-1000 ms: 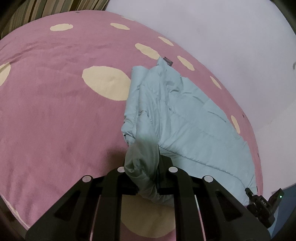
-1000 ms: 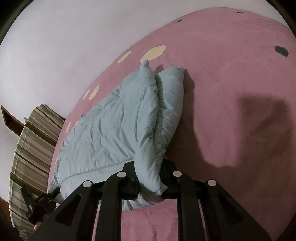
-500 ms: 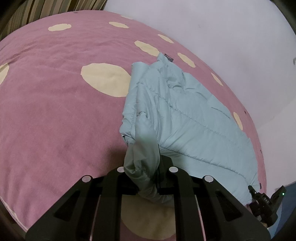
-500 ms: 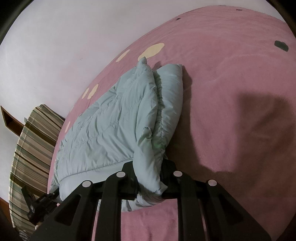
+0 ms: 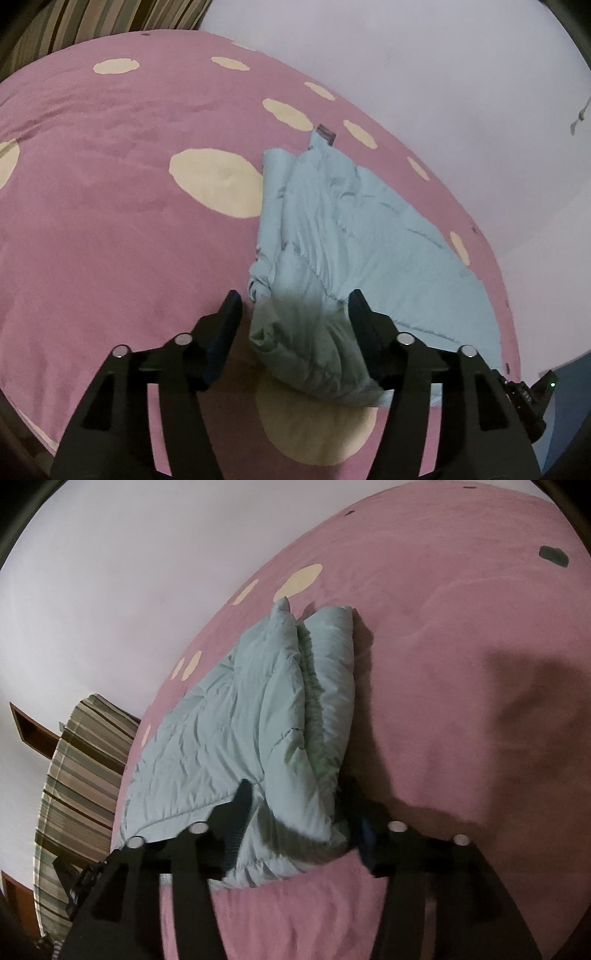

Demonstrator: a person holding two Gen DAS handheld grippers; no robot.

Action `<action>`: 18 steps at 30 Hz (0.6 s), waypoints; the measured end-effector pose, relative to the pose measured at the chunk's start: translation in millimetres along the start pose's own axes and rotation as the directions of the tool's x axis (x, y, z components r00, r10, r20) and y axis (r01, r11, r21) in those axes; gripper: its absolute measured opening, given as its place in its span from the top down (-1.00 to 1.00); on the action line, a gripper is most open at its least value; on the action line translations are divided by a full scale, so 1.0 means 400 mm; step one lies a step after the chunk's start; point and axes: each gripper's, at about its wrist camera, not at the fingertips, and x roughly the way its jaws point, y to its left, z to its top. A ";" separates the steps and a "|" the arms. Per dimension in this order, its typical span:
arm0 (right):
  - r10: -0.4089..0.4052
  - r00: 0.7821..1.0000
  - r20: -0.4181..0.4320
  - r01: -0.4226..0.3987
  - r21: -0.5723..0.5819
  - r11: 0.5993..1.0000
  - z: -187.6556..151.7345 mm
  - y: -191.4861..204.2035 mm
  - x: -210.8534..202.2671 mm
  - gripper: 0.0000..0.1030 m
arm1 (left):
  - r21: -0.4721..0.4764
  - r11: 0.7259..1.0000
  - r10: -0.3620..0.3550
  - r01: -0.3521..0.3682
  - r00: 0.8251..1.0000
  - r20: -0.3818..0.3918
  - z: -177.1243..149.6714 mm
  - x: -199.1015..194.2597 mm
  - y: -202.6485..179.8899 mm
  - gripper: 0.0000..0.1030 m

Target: Fold large clothes

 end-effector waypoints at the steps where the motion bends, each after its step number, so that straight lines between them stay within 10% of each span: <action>1: 0.000 1.000 0.000 0.000 -0.002 1.000 -0.001 -0.001 -0.007 -0.15 | -0.001 1.000 -0.003 0.003 1.000 0.004 0.005 -0.006 0.005 -0.25; 18: -0.218 0.960 0.175 0.235 -0.083 0.968 0.066 0.076 -0.164 -0.17 | -0.022 0.999 -0.042 0.041 0.997 -0.065 0.147 0.039 0.070 -0.28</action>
